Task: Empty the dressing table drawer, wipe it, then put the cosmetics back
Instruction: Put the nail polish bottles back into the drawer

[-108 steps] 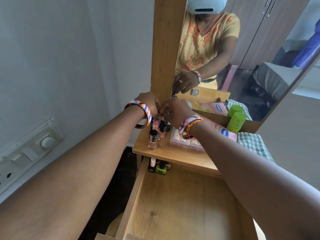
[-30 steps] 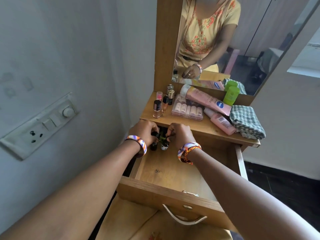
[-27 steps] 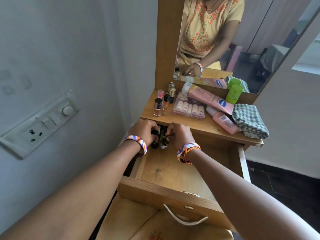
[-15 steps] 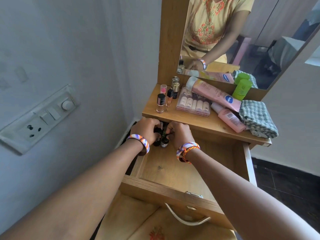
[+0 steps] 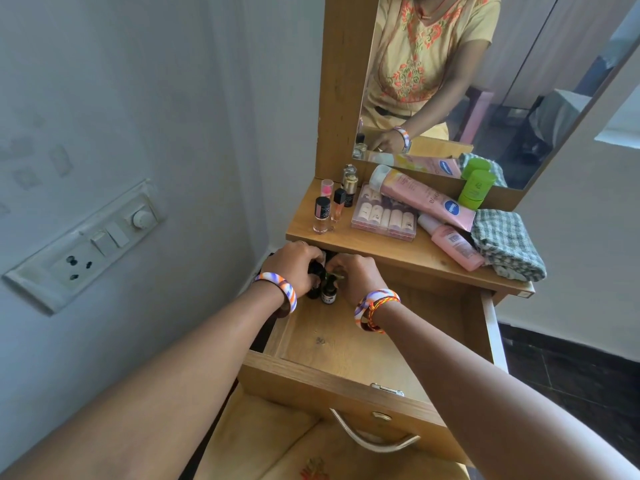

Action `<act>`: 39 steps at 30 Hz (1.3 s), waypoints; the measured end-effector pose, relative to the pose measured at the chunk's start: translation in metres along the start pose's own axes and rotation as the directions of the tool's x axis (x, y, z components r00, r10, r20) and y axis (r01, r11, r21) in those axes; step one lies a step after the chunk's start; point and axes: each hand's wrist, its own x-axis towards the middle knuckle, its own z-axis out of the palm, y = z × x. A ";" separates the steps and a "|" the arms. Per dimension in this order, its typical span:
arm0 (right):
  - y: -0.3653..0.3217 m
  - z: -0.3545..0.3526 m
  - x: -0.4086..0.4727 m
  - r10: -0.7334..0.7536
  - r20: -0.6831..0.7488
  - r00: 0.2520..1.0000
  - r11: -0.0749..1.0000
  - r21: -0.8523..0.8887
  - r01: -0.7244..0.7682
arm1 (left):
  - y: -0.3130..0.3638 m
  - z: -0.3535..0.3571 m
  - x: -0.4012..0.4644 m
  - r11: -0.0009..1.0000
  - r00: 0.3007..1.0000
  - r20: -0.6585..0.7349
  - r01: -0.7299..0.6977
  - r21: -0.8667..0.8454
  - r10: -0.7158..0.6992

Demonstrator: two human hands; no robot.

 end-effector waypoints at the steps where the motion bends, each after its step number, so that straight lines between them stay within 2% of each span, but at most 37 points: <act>1: 0.000 -0.003 -0.001 -0.012 -0.006 1.000 1.000 -0.018 0.012 | 0.001 -0.003 0.000 1.000 1.000 -0.008 -0.018 -0.017 0.017; 4: -0.004 -0.017 -0.004 -0.080 -0.063 0.995 0.995 -0.056 0.077 | 0.006 -0.015 0.002 0.995 0.996 -0.068 -0.063 -0.072 0.058; 8: -0.017 -0.049 -0.001 -0.172 -0.255 0.951 0.985 -0.034 0.169 | 0.022 -0.045 0.014 0.981 0.970 -0.229 -0.119 -0.152 0.082; 12: -0.028 -0.083 0.014 -0.178 -0.417 0.891 0.981 0.001 0.196 | 0.035 -0.080 0.035 0.968 0.887 -0.462 -0.099 -0.230 -0.019; 14: -0.031 -0.095 0.025 -0.153 -0.439 0.885 0.981 0.037 0.188 | 0.038 -0.095 0.048 0.962 0.858 -0.508 -0.069 -0.266 -0.078; 19: -0.035 -0.103 0.054 -0.156 -0.379 0.912 0.986 -0.006 0.167 | 0.041 -0.108 0.081 0.983 0.956 -0.278 0.044 -0.178 -0.093; 24: -0.037 -0.093 0.070 -0.185 -0.246 0.951 0.975 -0.163 0.148 | 0.040 -0.097 0.101 0.992 0.986 -0.116 0.108 -0.070 -0.116; 27: -0.038 -0.088 0.077 -0.177 -0.222 0.959 0.972 -0.191 0.135 | 0.041 -0.094 0.105 0.992 0.987 -0.111 0.110 -0.058 -0.116; 33: -0.037 -0.087 0.081 -0.161 -0.277 0.947 0.981 -0.152 0.122 | 0.046 -0.093 0.100 0.998 0.987 -0.152 0.062 0.005 -0.060; 39: -0.035 -0.100 0.070 -0.084 -0.374 0.924 0.994 0.037 0.105 | 0.050 -0.107 0.091 0.998 0.949 -0.315 0.005 -0.061 -0.024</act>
